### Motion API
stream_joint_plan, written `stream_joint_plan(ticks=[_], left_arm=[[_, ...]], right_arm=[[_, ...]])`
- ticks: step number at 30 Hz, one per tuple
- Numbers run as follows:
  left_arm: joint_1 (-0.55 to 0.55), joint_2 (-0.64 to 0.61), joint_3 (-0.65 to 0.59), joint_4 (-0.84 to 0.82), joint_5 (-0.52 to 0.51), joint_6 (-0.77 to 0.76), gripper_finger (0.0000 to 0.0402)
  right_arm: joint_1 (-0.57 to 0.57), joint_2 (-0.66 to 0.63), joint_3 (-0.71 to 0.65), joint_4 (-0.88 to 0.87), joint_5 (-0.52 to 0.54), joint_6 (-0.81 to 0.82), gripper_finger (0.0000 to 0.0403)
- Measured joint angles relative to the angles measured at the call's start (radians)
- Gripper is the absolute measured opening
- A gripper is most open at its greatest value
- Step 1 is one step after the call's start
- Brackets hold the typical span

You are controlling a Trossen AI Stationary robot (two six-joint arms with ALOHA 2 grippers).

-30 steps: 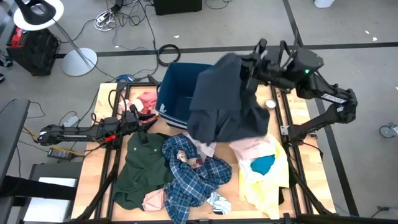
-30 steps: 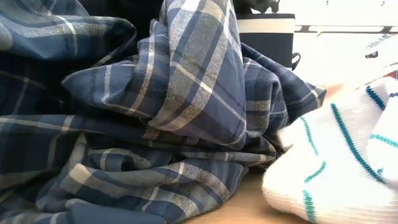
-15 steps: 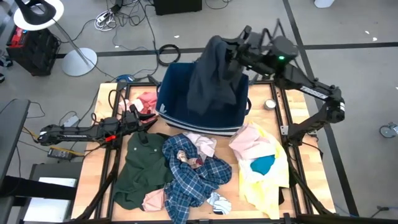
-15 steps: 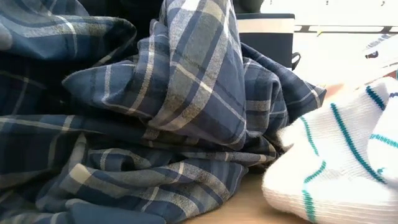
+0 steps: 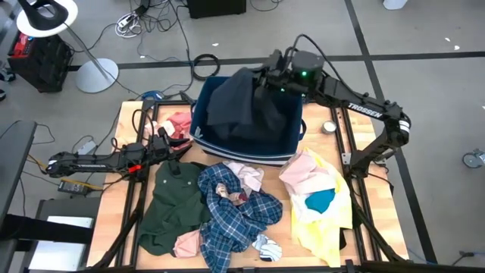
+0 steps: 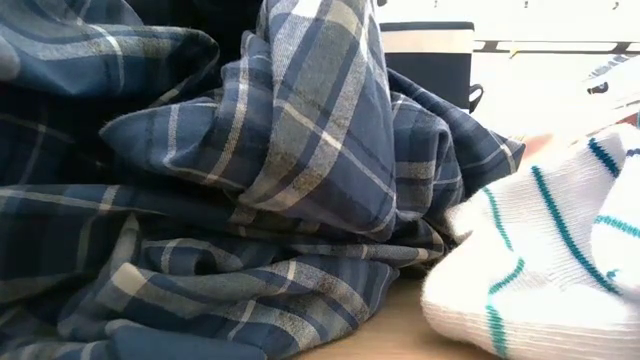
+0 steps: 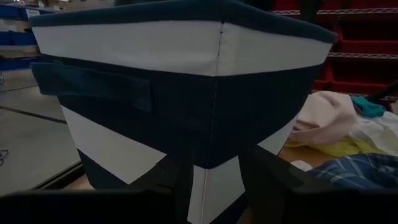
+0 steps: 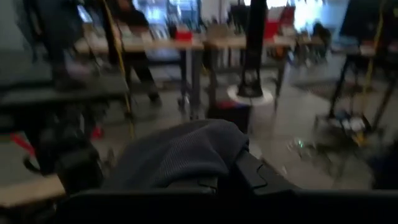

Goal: Sort clothes
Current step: Put the dark blue pants into the blue bin, then put the green shirt into the blue bin

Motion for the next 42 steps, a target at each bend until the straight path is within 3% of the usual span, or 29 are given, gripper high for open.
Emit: stream_joint_plan(ticks=[12,17,32,42], left_arm=[[0.0,0.0,0.0,0.0,0.0,0.0,0.0133],[0.0,0.0,0.0,0.0,0.0,0.0,0.0133],[0.0,0.0,0.0,0.0,0.0,0.0,0.0133],[0.0,0.0,0.0,0.001,0.0,0.0,0.0133]], right_arm=[[0.004,0.004,0.0,-0.365,0.039,0.113,0.0007],[0.004,0.004,0.0,-0.44,0.039,0.179,0.0021],[0.008,0.053,0.0,-0.434,0.046,0.306,0.0138],[0.008,0.046,0.0,-0.404,0.073,0.316,0.0152]])
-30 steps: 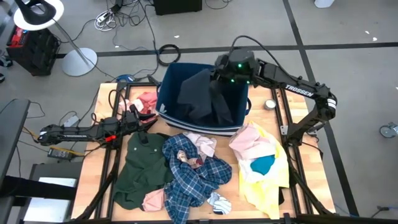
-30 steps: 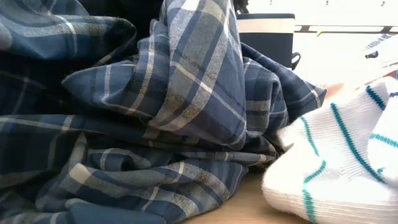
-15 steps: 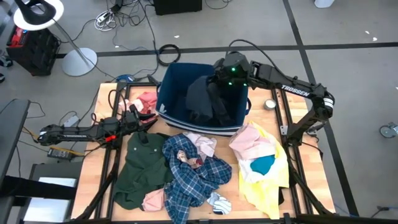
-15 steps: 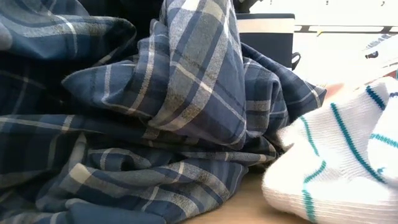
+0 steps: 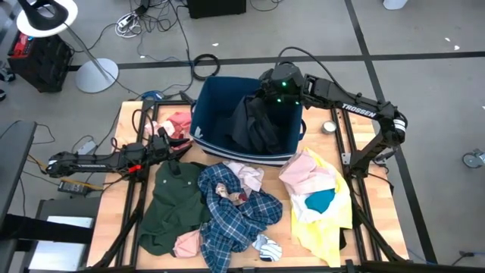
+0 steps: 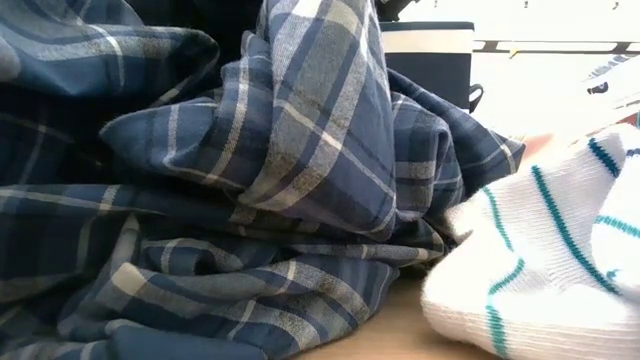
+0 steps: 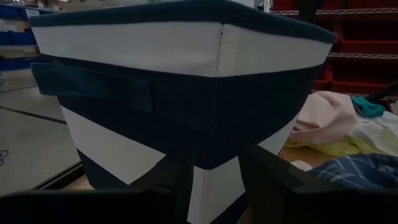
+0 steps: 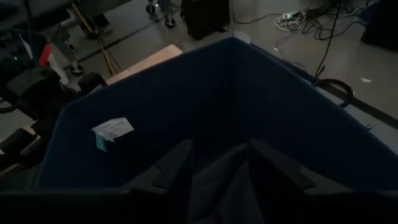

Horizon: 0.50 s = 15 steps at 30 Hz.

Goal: Sort clothes
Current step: Put the green shirt into the blue bin

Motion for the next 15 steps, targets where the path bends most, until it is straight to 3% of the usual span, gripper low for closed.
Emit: stream_joint_plan(ticks=[7,15], left_arm=[[0.0,0.0,0.0,0.0,0.0,0.0,0.0133],[0.0,0.0,0.0,0.0,0.0,0.0,0.0133]], right_arm=[[0.001,-0.008,0.0,-0.006,0.0,0.0,0.0151],[0.029,-0.104,0.0,-0.036,-0.001,-0.038,0.0151]])
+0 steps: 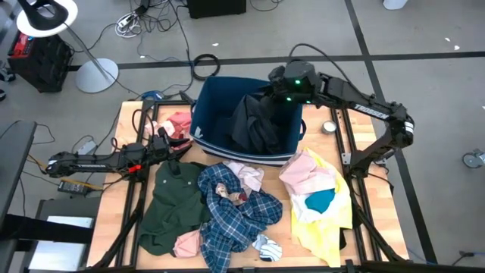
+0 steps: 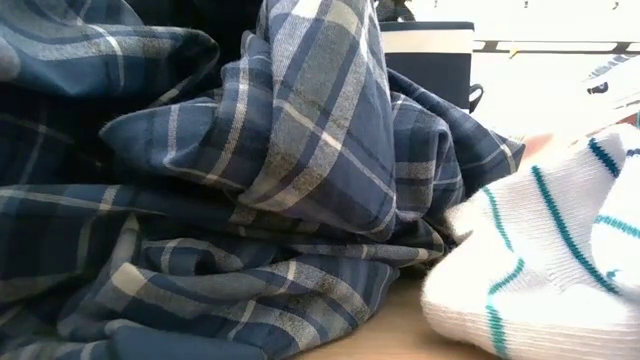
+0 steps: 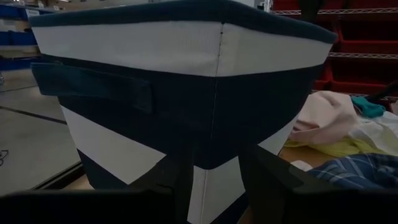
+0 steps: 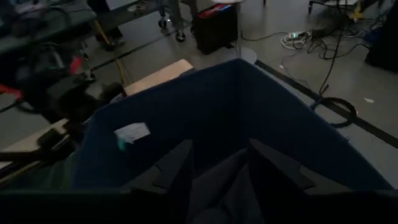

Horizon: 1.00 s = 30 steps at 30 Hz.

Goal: Sort clothes
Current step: Put the green shirt into the blue bin

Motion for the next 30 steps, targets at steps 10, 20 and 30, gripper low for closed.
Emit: stream_joint_plan(ticks=[10,20,30], left_arm=[[0.0,0.0,0.0,0.0,0.0,0.0,0.0133],[0.0,0.0,0.0,0.0,0.0,0.0,0.0133],[0.0,0.0,0.0,0.0,0.0,0.0,0.0133]], right_arm=[[0.152,-0.142,0.0,-0.258,0.119,0.01,0.0151],[0.418,-0.192,0.0,-0.477,0.286,0.133,0.0151],[0.759,-0.215,-0.078,-0.616,0.552,0.379,0.0151]])
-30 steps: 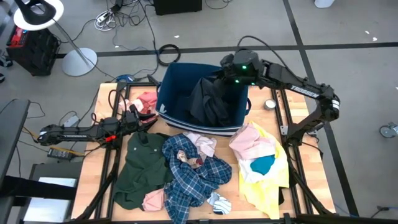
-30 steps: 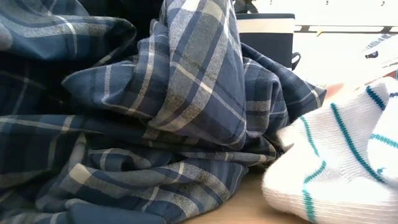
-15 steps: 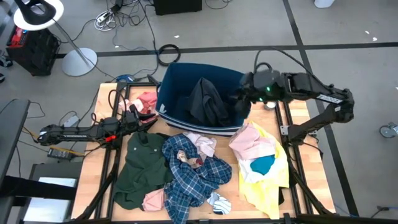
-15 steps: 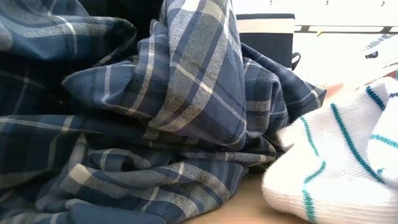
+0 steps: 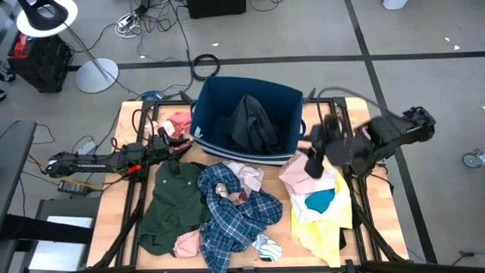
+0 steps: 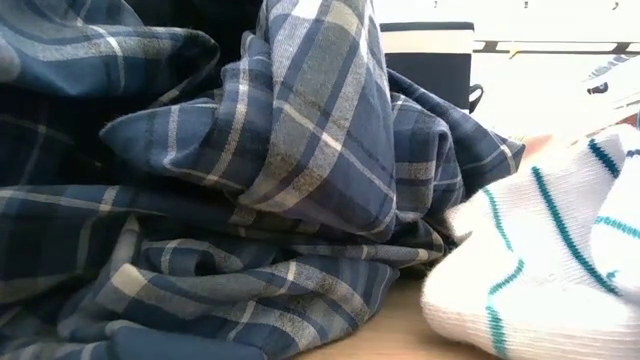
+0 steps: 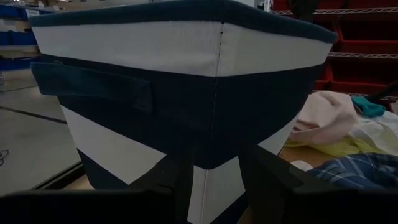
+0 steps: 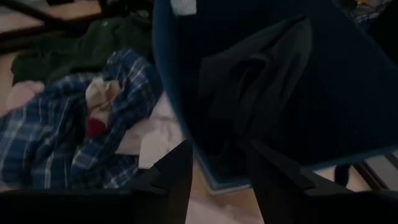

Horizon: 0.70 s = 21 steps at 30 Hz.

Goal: Sort clothes
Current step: Put the green shirt into the blue bin

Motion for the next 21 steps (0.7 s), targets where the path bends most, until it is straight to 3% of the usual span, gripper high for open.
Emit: stream_joint_plan(ticks=[8,12,17,21], left_arm=[[0.0,0.0,0.0,0.001,0.0,0.0,0.0133],[0.0,0.0,0.0,0.002,0.0,-0.048,0.0133],[0.0,-0.001,0.0,0.042,0.0,-0.079,0.0133],[0.0,0.0,0.0,0.031,0.003,-0.079,0.0133]], right_arm=[[0.267,-0.03,-0.284,0.026,0.14,0.382,0.0151],[0.384,-0.033,-0.44,0.058,0.279,0.591,0.0151],[0.457,-0.033,-0.61,0.105,0.342,0.835,0.0151],[0.475,-0.033,-0.683,0.13,0.342,0.896,0.0151]])
